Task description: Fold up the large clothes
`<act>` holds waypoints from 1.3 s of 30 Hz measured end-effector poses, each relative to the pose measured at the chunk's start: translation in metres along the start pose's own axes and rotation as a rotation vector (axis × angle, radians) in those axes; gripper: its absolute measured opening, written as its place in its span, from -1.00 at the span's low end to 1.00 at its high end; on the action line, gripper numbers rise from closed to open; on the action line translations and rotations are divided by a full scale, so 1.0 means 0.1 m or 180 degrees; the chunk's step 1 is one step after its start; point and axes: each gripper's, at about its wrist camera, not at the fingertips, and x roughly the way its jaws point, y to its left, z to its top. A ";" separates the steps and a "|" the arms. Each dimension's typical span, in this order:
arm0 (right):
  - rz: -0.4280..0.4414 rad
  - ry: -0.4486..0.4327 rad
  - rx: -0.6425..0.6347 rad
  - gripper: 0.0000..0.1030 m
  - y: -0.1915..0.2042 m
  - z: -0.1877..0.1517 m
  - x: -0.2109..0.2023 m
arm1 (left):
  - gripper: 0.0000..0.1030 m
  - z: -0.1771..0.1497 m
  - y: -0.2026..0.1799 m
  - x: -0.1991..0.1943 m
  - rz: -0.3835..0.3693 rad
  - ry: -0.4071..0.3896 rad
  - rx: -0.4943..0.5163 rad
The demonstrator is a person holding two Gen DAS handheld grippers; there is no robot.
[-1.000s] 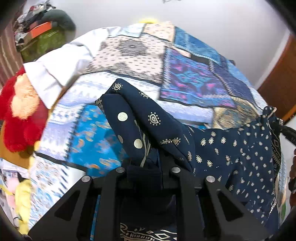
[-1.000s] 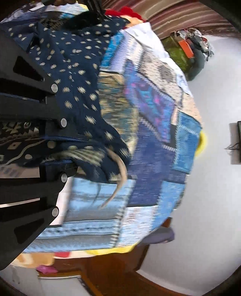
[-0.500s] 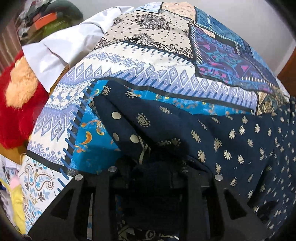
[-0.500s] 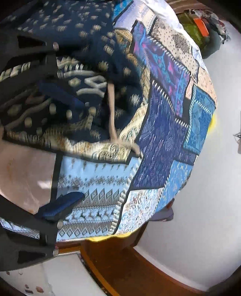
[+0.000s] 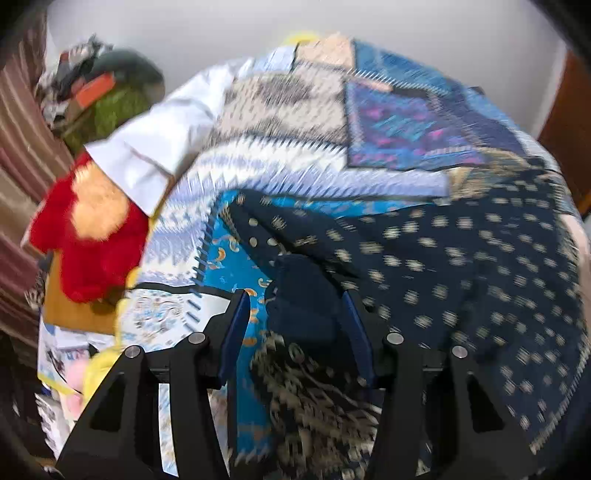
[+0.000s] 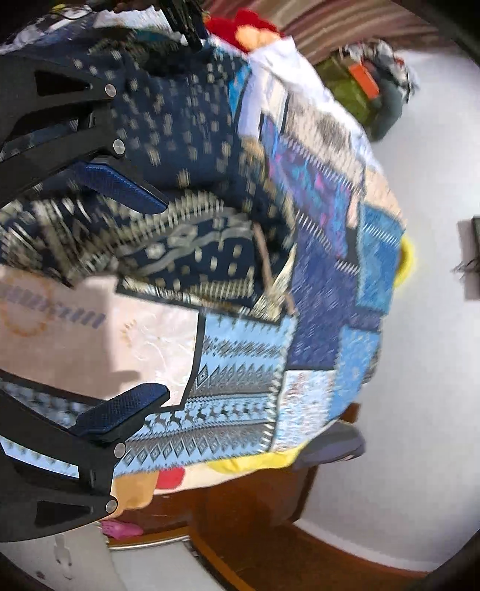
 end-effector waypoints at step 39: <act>0.0930 0.0530 0.0336 0.98 0.58 -2.30 -1.39 | 0.86 -2.68 0.18 -0.44 -0.0691 0.1040 -0.0792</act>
